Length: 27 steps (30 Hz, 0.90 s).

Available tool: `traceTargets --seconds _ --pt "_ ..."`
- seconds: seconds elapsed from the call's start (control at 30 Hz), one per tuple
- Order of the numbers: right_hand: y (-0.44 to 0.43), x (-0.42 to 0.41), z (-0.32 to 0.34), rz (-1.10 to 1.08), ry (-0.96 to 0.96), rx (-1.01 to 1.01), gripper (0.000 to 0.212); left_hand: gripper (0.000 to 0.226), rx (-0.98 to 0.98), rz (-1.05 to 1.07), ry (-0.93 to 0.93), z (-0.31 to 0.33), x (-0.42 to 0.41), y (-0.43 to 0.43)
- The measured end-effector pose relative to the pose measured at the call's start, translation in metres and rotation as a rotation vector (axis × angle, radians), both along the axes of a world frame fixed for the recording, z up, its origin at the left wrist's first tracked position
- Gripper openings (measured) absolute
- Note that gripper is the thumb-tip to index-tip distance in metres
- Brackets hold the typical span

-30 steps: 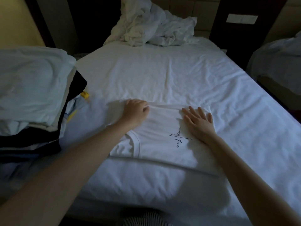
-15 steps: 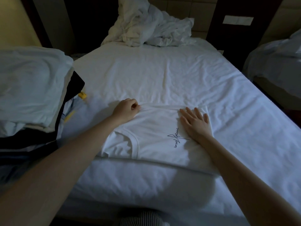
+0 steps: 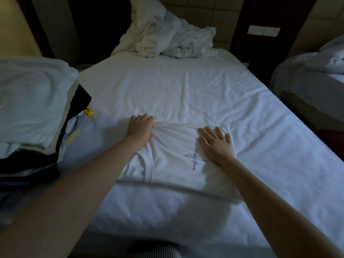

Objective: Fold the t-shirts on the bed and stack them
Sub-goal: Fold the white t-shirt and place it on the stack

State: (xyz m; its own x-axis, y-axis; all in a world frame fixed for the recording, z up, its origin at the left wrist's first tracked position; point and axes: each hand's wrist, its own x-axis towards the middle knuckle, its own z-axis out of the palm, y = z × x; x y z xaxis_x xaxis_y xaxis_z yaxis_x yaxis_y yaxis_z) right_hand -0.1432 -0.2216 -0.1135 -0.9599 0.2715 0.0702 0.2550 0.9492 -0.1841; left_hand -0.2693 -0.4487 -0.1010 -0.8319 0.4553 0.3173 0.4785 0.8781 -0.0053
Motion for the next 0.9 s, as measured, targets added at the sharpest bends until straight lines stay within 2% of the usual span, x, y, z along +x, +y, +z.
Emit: traceTargets --seconds 0.07,0.1,0.17,0.23,0.27,0.4,0.67,0.77,0.87,0.9 --pt "0.0 0.001 0.004 0.018 -0.031 0.013 0.046 0.012 0.019 -0.03 0.164 0.006 0.014 -0.002" --pt "-0.001 0.0 0.006 0.028 -0.054 0.018 0.046 0.019 0.081 -0.072 0.204 0.007 0.027 -0.003" --pt "-0.002 -0.006 0.016 0.048 -0.09 0.056 0.045 0.045 0.208 -0.172 0.06 0.001 0.058 -0.005" --pt "-0.005 -0.018 0.027 0.09 -0.07 0.112 0.049 0.057 0.134 -0.109 -0.216 -0.01 0.085 -0.006" --pt "-0.008 -0.025 0.03 0.124 -0.058 0.109 0.052 0.058 0.066 -0.07 -0.266 -0.017 0.089 -0.008" --pt "-0.021 -0.037 0.024 0.219 -0.169 0.049 0.067 0.055 0.005 -0.044 -0.334 -0.02 0.089 -0.009" --pt "-0.036 -0.014 0.033 0.139 -0.189 0.132 0.056 0.055 -0.067 -0.086 -0.437 -0.015 0.086 -0.014" --pt "-0.045 0.009 0.039 0.089 -0.277 0.059 0.055 0.052 -0.109 -0.152 -0.431 -0.016 0.083 -0.019" --pt "-0.06 0.046 0.048 0.06 -0.361 -0.137 0.054 0.051 -0.062 -0.316 -0.219 -0.02 0.084 -0.033" --pt "-0.067 0.059 0.05 0.065 -0.388 -0.196 0.051 0.059 -0.082 -0.384 -0.164 -0.019 0.086 -0.038"
